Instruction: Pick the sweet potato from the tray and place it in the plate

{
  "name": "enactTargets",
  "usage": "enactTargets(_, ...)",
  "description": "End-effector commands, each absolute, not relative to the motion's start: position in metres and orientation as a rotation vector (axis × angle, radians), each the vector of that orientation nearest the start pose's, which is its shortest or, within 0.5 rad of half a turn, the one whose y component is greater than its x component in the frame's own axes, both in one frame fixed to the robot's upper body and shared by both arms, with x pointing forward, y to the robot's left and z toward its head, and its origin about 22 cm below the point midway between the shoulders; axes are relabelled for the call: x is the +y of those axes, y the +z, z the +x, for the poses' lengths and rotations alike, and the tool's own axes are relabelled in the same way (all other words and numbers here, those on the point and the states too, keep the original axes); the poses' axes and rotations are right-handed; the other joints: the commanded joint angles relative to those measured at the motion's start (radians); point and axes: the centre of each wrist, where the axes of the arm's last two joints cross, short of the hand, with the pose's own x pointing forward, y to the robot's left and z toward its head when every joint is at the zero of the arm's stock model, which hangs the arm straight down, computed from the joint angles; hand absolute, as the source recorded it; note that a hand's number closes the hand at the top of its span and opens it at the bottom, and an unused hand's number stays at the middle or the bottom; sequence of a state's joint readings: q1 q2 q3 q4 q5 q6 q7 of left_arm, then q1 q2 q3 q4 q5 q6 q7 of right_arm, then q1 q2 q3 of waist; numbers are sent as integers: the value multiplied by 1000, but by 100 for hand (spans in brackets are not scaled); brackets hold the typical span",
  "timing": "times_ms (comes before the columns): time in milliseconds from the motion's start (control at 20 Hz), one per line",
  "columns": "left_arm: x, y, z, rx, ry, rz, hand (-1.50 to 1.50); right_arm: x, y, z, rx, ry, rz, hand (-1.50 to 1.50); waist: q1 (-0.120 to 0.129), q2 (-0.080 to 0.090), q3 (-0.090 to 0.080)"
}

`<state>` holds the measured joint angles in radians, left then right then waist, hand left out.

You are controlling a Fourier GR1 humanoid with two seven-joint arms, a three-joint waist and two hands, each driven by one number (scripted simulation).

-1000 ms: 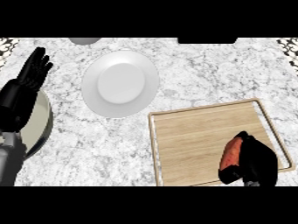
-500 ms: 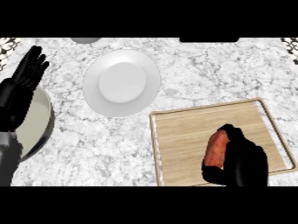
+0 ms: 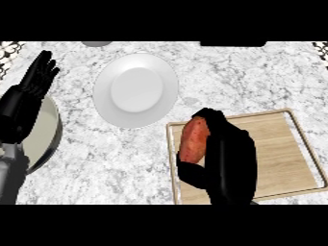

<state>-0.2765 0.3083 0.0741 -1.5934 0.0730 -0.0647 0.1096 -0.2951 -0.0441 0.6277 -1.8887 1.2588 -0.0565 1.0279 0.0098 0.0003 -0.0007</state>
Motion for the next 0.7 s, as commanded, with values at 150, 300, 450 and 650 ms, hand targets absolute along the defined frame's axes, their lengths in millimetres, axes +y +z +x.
enactTargets(150, 292, 112, 307, -1745, -244, 138, 0, -28, 144, 272, -1487, 583, -1021, 150, 13, 4, 0)
enactTargets(300, 263, 105, 296, -1772, -256, 108, 0, -9, 147, 288, -1505, 574, -994, 150, 26, 4, 0)
enactTargets(450, 274, 101, 303, -1760, -262, 121, 0, -12, 136, 316, -1502, 550, -951, 150, 23, 7, 0)
enactTargets(650, 279, 117, 309, -1771, -272, 106, 0, -2, 137, 345, -1499, 546, -909, 150, 37, 10, 0)
